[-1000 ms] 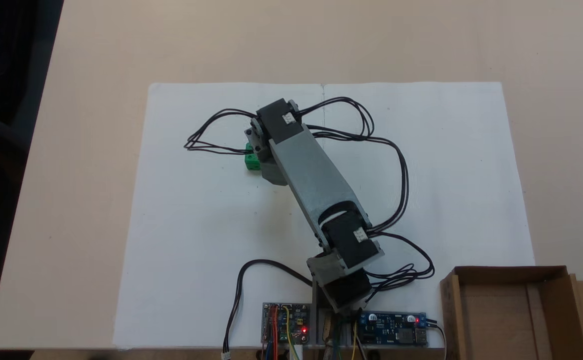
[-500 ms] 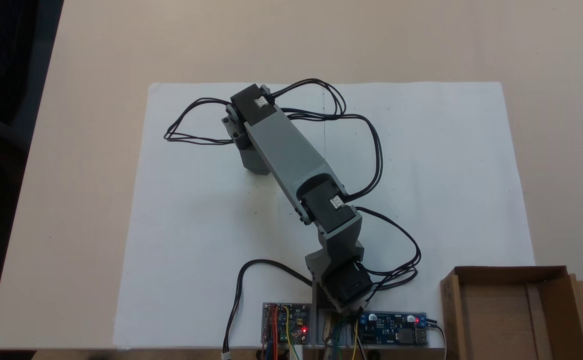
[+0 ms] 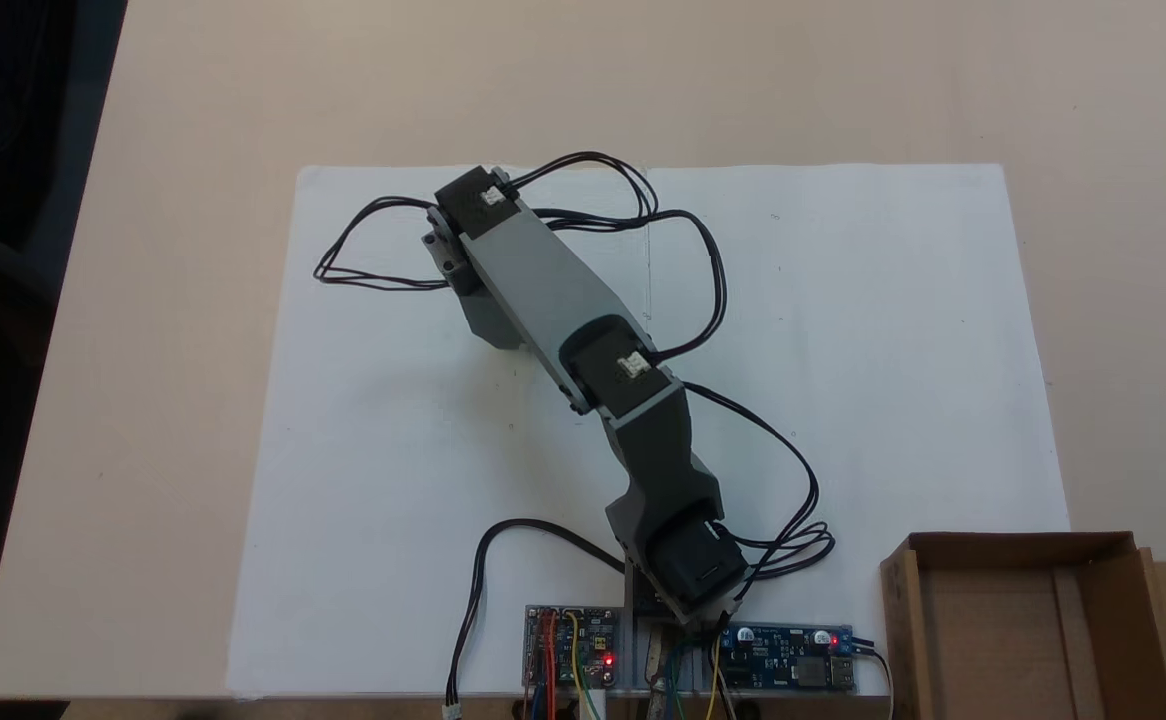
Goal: Grasp a green dice and put it in the bin.
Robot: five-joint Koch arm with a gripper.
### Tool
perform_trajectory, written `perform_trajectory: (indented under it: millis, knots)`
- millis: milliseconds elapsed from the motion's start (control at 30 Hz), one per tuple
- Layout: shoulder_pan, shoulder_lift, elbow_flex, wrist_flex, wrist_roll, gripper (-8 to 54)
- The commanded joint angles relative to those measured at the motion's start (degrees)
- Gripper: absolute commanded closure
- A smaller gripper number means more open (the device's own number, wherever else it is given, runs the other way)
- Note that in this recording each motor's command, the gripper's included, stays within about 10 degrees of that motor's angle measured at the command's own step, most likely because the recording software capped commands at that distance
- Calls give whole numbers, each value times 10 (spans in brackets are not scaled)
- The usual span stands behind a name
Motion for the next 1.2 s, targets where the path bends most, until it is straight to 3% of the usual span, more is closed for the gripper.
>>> perform_trajectory:
  millis: [0, 1167]
  knots:
    - [-9, 4, -17, -28, 47, 29]
    - [2, -62, -17, -46, 57, 31]
